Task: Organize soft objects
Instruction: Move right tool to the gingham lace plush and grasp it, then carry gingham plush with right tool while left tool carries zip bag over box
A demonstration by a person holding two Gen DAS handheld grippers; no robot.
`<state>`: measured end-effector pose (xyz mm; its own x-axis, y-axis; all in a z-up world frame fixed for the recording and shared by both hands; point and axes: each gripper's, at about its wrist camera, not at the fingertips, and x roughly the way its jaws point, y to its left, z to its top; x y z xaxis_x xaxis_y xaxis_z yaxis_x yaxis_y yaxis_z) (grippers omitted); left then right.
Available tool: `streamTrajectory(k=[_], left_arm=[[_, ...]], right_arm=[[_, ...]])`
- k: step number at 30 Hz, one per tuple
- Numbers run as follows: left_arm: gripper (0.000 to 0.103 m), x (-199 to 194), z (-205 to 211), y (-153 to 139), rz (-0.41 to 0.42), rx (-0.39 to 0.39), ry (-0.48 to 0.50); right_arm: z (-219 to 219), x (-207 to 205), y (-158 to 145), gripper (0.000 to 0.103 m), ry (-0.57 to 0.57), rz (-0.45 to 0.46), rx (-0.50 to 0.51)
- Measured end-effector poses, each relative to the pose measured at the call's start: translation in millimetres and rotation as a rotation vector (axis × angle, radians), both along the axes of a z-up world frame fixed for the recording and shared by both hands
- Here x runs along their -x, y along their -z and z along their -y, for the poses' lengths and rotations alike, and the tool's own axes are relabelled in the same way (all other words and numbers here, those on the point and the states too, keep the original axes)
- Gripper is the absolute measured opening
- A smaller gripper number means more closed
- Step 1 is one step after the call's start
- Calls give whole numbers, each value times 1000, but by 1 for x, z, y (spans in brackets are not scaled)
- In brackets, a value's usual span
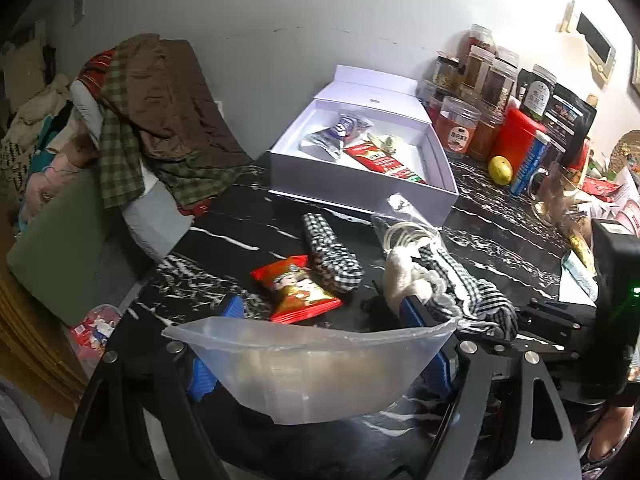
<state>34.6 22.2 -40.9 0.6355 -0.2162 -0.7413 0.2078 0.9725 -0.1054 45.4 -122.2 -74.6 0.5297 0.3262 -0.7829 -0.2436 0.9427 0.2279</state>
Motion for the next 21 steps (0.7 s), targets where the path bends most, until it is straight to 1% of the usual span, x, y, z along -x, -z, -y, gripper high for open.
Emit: streamTrajectory(k=[5, 9, 12, 15, 21], left_arm=[[81, -8, 11, 1, -18, 44, 28], [81, -15, 21, 3, -29, 73, 50], [81, -21, 32, 6, -33, 62, 68], [81, -27, 35, 8, -38, 69, 68], [80, -47, 41, 15, -22, 64, 44]], right_arm=[[17, 13, -12, 33, 32, 23, -36], [35, 22, -21, 33, 86, 43, -43], [51, 25, -25, 33, 134, 54, -43], [64, 25, -26, 33, 176, 61, -29], [78, 21, -23, 33, 210, 60, -33]])
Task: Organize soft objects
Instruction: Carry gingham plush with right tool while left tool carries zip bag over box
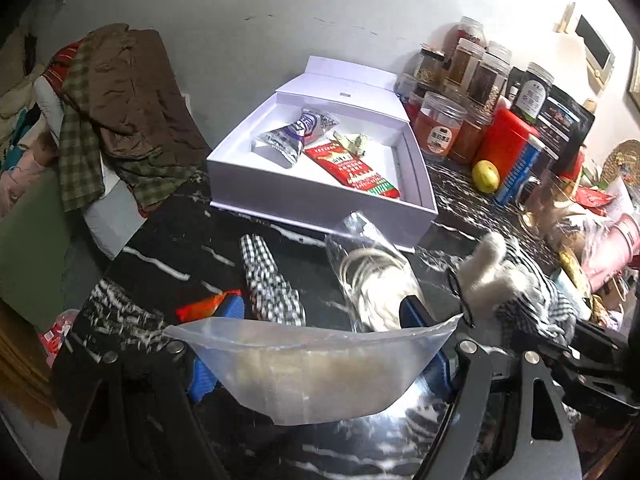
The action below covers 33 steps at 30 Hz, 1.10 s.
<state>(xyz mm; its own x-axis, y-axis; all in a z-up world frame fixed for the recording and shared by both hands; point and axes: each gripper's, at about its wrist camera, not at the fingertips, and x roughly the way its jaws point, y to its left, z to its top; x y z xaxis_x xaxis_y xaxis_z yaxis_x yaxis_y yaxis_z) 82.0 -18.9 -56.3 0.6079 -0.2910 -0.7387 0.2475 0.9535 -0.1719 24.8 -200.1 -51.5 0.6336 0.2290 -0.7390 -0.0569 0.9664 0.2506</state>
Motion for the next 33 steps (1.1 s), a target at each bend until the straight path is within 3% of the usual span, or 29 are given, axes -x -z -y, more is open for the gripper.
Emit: streamTrajectory(k=[5, 15, 28, 33], left_arm=[[73, -16, 7, 12, -7, -65, -20], [66, -24, 11, 30, -56, -66, 4], [66, -10, 13, 4, -19, 2, 49], [66, -9, 17, -17, 32, 7, 71]], right_arm=[[4, -3, 1, 33, 8, 1, -3], [8, -10, 6, 33, 21, -18, -9], [8, -11, 5, 33, 20, -14, -18], [6, -13, -2, 33, 2, -4, -29]])
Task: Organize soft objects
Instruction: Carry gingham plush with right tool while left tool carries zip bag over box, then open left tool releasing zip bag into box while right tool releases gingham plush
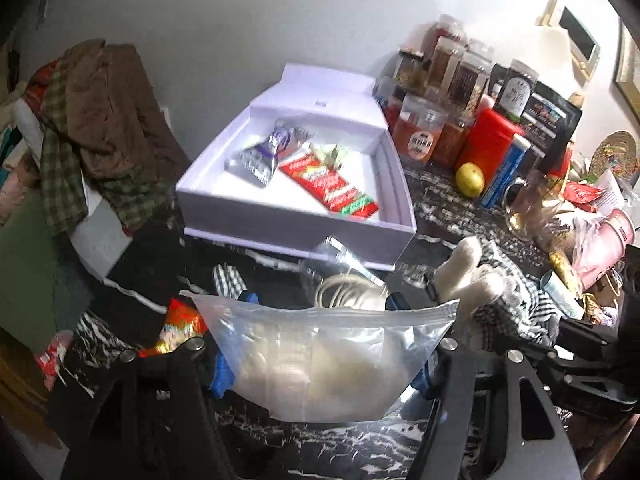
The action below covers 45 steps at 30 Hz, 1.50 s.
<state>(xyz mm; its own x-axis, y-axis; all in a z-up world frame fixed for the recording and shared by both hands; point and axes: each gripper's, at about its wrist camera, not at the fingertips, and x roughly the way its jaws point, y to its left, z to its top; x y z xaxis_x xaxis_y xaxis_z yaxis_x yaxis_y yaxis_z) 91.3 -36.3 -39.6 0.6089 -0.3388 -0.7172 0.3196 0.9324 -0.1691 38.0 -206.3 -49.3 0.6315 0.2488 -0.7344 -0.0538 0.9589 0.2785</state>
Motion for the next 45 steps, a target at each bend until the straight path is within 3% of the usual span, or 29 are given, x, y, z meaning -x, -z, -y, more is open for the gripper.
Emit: streamTrajectory(k=[13, 28, 40, 43, 45], left_arm=[[66, -29, 18, -55, 176, 22, 22], [66, -96, 34, -91, 307, 18, 14], [66, -165, 35, -63, 251, -110, -70], [67, -183, 34, -52, 201, -138, -96], [77, -194, 35, -44, 155, -169, -111]], right_arm=[[0, -32, -53, 33, -6, 146, 34], [16, -114, -91, 33, 0, 252, 51], [17, -179, -73, 33, 2, 218, 57], [12, -194, -65, 33, -16, 205, 51], [9, -205, -56, 34, -24, 181, 58]])
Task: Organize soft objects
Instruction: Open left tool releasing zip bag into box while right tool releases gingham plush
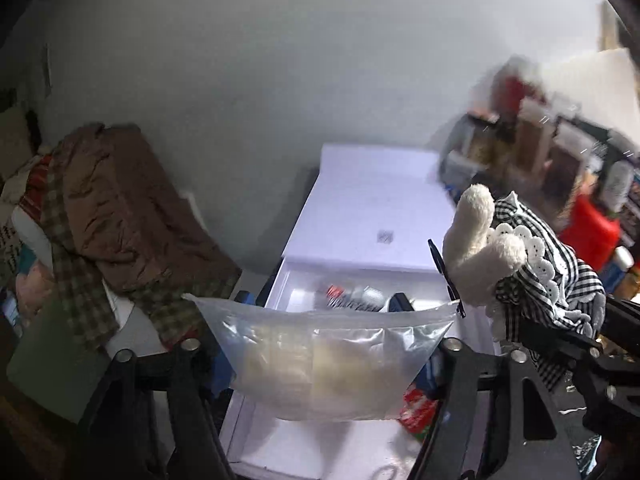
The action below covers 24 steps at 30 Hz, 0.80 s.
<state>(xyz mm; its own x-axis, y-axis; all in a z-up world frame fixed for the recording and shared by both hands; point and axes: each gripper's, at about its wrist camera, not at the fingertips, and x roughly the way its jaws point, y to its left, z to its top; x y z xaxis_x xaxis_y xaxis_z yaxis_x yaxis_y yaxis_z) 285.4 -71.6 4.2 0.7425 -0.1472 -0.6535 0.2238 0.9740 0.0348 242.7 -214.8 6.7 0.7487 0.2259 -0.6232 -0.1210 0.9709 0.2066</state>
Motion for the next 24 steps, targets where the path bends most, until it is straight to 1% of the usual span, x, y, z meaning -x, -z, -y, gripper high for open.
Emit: streamTrajectory(k=[1, 3, 4, 5, 7, 9, 17, 24], left_arm=[[80, -4, 1, 4, -17, -16, -9], [87, -10, 1, 12, -42, -40, -22], [91, -12, 1, 16, -56, -44, -29], [95, -14, 0, 19, -68, -47, -35], [97, -14, 0, 22, -66, -55, -41], [97, -14, 0, 23, -65, -66, -48], [98, -9, -1, 13, -59, -54, -33], [98, 9, -2, -10, -26, -28, -12]], right_arm=[[-3, -4, 4, 36, -10, -11, 7], [-8, -13, 16, 37, -38, -51, 25], [-10, -17, 21, 43, -45, -70, 30], [-11, -18, 25, 47, -46, -83, 33], [-13, -19, 30, 60, -49, -93, 36], [-10, -17, 30, 70, -37, -79, 37], [1, -12, 17, 71, 1, -49, 43], [0, -3, -3, 71, 12, -20, 54]])
